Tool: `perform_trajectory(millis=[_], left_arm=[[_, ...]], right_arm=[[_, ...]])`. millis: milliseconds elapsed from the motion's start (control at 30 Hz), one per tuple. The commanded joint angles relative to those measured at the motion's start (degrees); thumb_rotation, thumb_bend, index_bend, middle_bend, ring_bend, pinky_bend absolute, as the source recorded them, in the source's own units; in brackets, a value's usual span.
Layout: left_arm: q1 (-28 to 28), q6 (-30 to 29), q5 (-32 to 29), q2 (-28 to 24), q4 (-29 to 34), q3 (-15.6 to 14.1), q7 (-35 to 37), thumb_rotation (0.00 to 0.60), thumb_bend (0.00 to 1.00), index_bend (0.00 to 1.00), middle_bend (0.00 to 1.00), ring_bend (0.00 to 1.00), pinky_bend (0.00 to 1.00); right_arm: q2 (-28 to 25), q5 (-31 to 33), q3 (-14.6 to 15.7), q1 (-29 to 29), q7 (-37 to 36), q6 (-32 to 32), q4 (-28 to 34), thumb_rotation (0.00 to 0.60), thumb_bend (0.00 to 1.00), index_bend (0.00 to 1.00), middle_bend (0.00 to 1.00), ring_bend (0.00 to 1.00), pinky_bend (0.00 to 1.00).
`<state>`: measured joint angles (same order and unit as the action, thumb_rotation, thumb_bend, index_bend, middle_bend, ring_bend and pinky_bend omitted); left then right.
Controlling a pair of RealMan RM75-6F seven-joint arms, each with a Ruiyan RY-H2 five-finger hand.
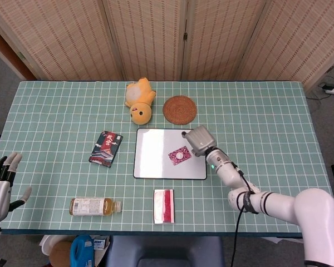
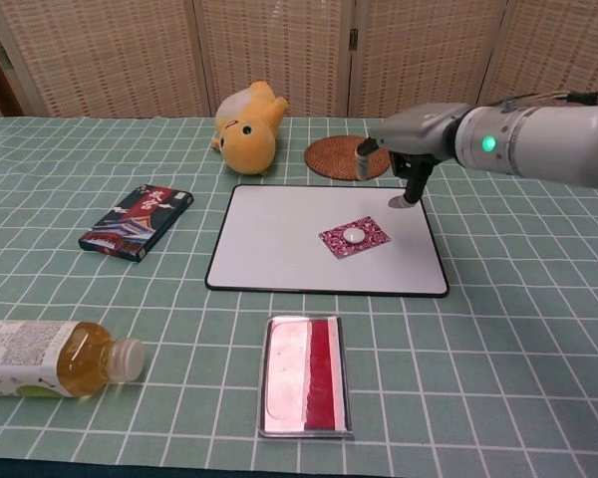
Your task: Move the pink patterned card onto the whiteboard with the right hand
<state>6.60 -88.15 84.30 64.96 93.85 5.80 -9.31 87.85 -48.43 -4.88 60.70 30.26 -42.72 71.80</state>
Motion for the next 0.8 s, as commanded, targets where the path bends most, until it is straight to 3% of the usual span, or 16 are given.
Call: perform_trajectory(millis=[33,233,400,533,800], left_arm=[[0.14,0.10,-0.23,0.10,-0.02,0.21,-0.03,0.600,0.28,0.05,0.07,0.07,0.05],[0.57,0.95,-0.98,0.38,0.13,0.41,-0.79,0.600,0.28,0.05,0.07,0.07,0.06],[1.05,1.09,-0.74,0.58,0.65,0.65,-1.25,0.600,0.28,0.05,0.07,0.07,0.05],[1.27,1.06,-0.54,0.63,1.12,0.73,-1.72,0.600,0.28,0.05,0.07,0.07,0.05],[1.26,0.59,-0.46,0.92,1.27,0.81,-2.13,0.600,0.28,0.05,0.07,0.07,0.05]], right_arm=[[-5.13,-1.38,0.75,-4.11,0.14,-6.42,5.82,0.600,0.30,0.30,0.81,0.83,1.00],[-11.61,-4.69,2.11,-11.58,-1.60,-17.02,13.86,0.600,0.32,0.33,0.67,0.69,0.97],[-16.19,-10.58,4.09,-18.88,-3.65,-27.36,19.16,0.600,0.32,0.34,0.59,0.55,0.82],[-19.29,-15.71,5.86,-24.64,-5.79,-34.69,21.94,0.600,0.32,0.35,0.57,0.51,0.75],[-23.93,-23.34,10.02,-36.58,-8.84,-46.77,25.67,0.600,0.32,0.38,0.56,0.50,0.74]])
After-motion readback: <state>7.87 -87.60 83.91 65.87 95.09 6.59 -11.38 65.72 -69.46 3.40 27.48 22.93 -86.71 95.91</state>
